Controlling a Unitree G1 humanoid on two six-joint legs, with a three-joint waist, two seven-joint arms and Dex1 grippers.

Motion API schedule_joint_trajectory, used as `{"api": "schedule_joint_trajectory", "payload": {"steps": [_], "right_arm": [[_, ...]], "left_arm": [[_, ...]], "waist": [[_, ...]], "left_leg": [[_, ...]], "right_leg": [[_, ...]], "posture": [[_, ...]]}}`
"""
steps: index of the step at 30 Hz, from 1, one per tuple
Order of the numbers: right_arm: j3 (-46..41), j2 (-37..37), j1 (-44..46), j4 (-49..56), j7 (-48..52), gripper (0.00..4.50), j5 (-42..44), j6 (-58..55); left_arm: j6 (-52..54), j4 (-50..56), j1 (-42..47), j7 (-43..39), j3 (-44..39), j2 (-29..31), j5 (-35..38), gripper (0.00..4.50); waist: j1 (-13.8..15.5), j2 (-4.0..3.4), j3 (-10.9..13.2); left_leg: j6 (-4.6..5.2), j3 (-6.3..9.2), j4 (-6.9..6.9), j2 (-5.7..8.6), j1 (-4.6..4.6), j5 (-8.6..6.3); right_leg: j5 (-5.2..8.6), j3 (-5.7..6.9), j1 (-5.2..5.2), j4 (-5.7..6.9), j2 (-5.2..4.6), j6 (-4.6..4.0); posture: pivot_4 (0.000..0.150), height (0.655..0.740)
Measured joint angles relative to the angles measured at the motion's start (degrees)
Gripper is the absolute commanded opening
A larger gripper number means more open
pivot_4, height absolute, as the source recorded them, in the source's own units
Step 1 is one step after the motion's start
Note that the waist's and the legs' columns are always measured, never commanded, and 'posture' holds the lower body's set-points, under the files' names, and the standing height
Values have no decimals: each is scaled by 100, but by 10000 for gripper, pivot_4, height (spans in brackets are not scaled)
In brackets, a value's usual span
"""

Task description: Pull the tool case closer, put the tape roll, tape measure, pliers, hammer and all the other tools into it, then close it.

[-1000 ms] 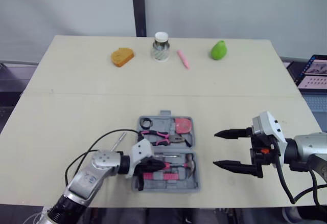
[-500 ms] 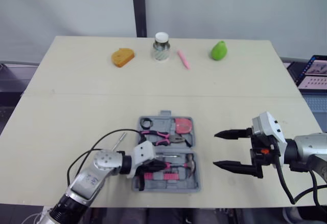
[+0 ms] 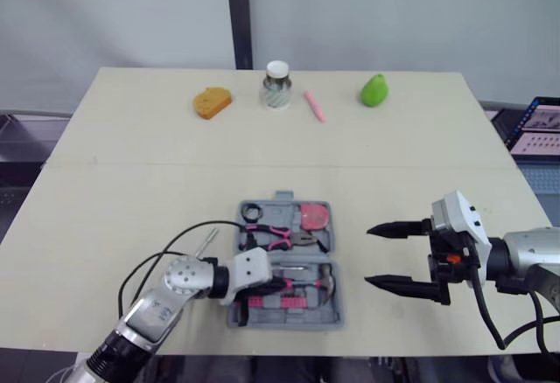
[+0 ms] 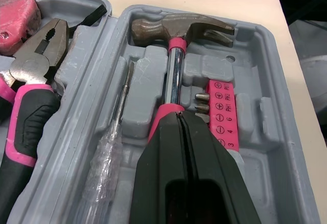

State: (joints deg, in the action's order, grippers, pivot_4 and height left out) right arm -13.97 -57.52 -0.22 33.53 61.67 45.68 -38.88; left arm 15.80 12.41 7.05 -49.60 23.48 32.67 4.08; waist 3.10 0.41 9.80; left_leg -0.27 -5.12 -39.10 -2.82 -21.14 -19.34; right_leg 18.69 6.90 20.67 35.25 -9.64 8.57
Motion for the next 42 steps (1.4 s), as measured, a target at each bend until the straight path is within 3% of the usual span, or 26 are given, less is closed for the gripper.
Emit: {"api": "schedule_joint_trajectory", "payload": {"steps": [20,26,30,34,39,42], "right_arm": [[-2,2,-32,7,-96,45000,-11,13],[-2,122,-39,-239,-83,45000,-90,146],[-6,362,-32,-678,-96,45000,-136,231],[-50,521,-137,-1348,-100,45000,-420,535],[-322,680,-337,-2459,-104,45000,-783,891],[-366,735,-316,-3087,-55,45000,-1052,1230]], "left_arm": [[-141,-127,19,24,144,68,-119,724],[555,-133,-105,-156,-493,17,699,724],[1517,211,-105,-103,-1616,227,1573,724],[2027,678,-161,105,-2882,604,2159,18899],[1891,371,-971,213,-4325,1066,2182,43245],[1564,17,-1680,237,-5202,1202,2067,44349]], "waist": [[-25,-39,-83],[-69,-32,-78],[-118,-24,-44],[-160,-9,-25],[-207,-13,-3],[-231,-9,1]], "left_leg": [[3,-1,2,-1,4,-10],[3,-1,4,-6,-4,-11],[4,0,4,-7,-15,-12],[6,-4,6,-5,-16,-18],[4,-19,15,-6,-12,-20],[2,-32,20,-8,-16,-22]], "right_leg": [[0,0,-7,-29,1,0],[0,2,1,-24,7,0],[0,3,7,-12,7,1],[-2,2,5,-21,7,4],[-2,-2,15,-22,8,5],[-2,-9,32,-20,8,5]], "posture": [[1500,7400],[1500,7400],[1500,7400],[1500,7400],[1500,7400],[1500,7400]]}}
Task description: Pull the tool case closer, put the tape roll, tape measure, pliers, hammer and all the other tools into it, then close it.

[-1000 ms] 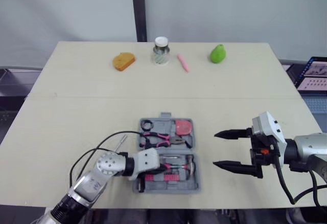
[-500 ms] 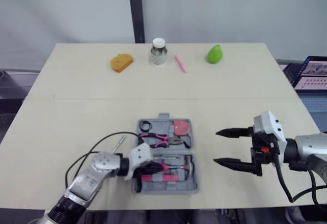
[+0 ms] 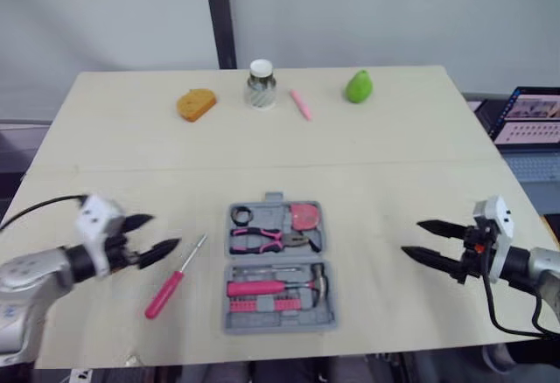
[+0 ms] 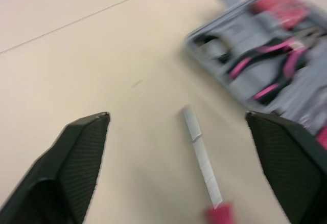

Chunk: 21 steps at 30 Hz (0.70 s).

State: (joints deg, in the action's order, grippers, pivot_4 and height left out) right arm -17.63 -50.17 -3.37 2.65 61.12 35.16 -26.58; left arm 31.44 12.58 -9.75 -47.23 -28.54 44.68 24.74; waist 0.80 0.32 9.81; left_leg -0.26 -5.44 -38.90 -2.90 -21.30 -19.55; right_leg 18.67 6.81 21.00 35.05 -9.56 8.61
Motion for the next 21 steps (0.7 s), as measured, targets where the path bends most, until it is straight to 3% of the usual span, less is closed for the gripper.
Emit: {"api": "schedule_joint_trajectory", "payload": {"steps": [5,9,21], "right_arm": [[-10,35,53,-855,197,45000,-350,478],[21,43,372,-1334,335,45000,-524,724],[154,43,673,-1999,628,45000,-869,1053]], "left_arm": [[-505,-489,-909,-49,-863,32,-191,44349],[-856,-763,-1009,-68,-1114,37,-257,44349],[-1208,-1057,-645,23,-745,35,-379,44349]], "waist": [[-7,9,8],[7,10,10],[-25,9,10]], "left_leg": [[-1,-9,0,0,-8,-1],[-5,-15,-5,-6,-8,-2],[-8,-41,0,-12,-13,-5]], "right_leg": [[0,-10,17,-4,0,0],[1,-18,28,-2,0,-2],[1,-20,51,33,0,-1]], "posture": [[1500,7400],[1500,7400],[1500,7400]]}}
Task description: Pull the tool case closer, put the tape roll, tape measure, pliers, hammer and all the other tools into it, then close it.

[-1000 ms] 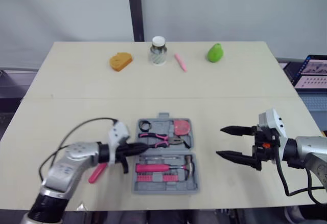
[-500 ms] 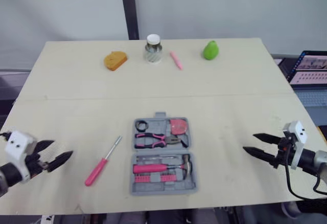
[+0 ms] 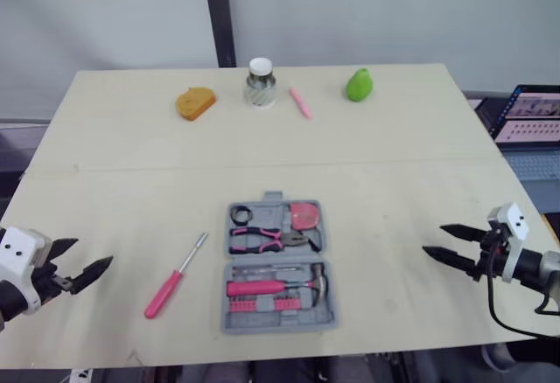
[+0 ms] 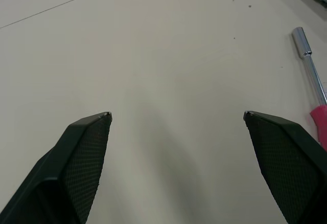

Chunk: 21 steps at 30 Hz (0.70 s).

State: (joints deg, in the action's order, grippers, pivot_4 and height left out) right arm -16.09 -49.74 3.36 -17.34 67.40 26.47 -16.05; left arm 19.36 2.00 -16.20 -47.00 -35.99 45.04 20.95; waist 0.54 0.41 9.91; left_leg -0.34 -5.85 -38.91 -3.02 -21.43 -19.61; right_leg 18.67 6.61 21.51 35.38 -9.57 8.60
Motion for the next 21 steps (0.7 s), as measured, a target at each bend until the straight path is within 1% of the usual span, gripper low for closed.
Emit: {"api": "schedule_joint_trajectory", "payload": {"steps": [7,9,11,16,18,21], "right_arm": [[-49,-2,-106,128,45,45000,20,-61],[-32,-19,-56,481,127,45000,138,-263],[94,-132,65,1095,272,45000,306,-565],[637,-190,892,2616,354,45000,901,-1474],[820,-176,1317,3052,302,45000,1115,-1813],[1174,-48,1982,3398,259,45000,1334,-2168]], "left_arm": [[46,37,234,1,218,0,11,44349],[46,196,227,11,302,-59,19,44349],[43,517,179,60,350,-302,122,44349],[47,1370,-290,255,539,-898,219,44349],[4,1591,-526,334,630,-1082,196,44349],[-258,1856,-1032,400,875,-1340,6,44349]], "waist": [[-68,-1,1],[-78,-5,3],[-100,-9,5],[-106,-4,8],[-76,0,9],[-67,2,8]], "left_leg": [[-1,-2,2,-1,0,-1],[-1,-3,2,-2,0,-1],[-3,-12,2,-9,4,-4],[-13,-13,-1,-24,9,-14],[-11,-13,-5,-25,7,-18],[0,-14,-18,-26,6,-30]], "right_leg": [[0,1,2,1,0,0],[0,-1,3,2,0,0],[0,-2,5,3,1,0],[0,4,6,5,12,0],[0,5,7,4,12,0],[0,-1,6,0,11,-1]], "posture": [[1500,7400],[1500,7400],[1500,7400],[1500,7400],[1500,7400],[1500,7400]]}}
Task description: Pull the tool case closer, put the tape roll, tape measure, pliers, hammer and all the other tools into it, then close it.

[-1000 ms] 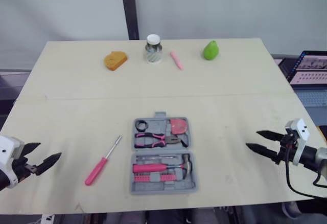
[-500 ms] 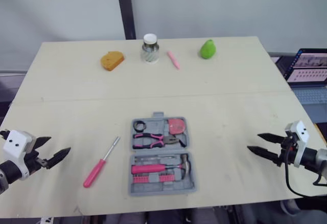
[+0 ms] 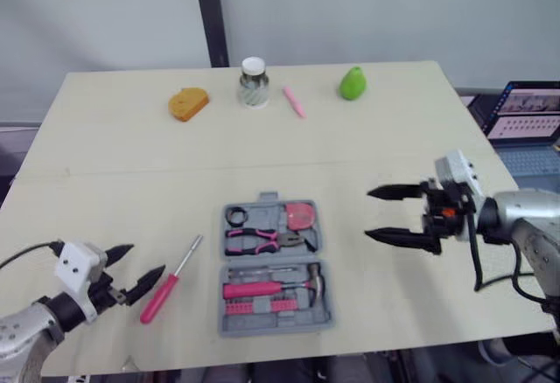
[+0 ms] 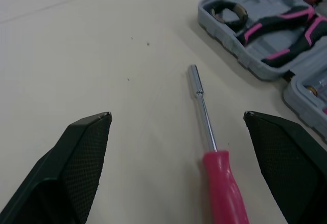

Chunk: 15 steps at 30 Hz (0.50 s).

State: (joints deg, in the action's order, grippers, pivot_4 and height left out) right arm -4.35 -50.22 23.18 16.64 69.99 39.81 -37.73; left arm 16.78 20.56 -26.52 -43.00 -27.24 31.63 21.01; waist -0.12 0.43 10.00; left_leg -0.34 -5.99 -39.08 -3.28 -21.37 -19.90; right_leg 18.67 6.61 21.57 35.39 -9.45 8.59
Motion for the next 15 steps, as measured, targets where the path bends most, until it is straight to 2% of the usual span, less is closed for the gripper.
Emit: {"api": "schedule_joint_trajectory", "payload": {"steps": [5,15], "right_arm": [[461,152,364,199,27,45000,105,-221],[578,140,342,334,28,45000,141,-279]], "left_arm": [[-338,104,-329,160,407,-244,-340,44349],[-619,-333,58,770,823,-484,-797,44349]], "waist": [[87,10,2],[26,10,2]], "left_leg": [[2,1,-6,0,-8,-2],[4,-10,-5,-4,-7,-2]], "right_leg": [[1,4,1,-19,0,-4],[-5,10,2,-5,0,-13]], "posture": [[1500,7400],[1500,7400]]}}
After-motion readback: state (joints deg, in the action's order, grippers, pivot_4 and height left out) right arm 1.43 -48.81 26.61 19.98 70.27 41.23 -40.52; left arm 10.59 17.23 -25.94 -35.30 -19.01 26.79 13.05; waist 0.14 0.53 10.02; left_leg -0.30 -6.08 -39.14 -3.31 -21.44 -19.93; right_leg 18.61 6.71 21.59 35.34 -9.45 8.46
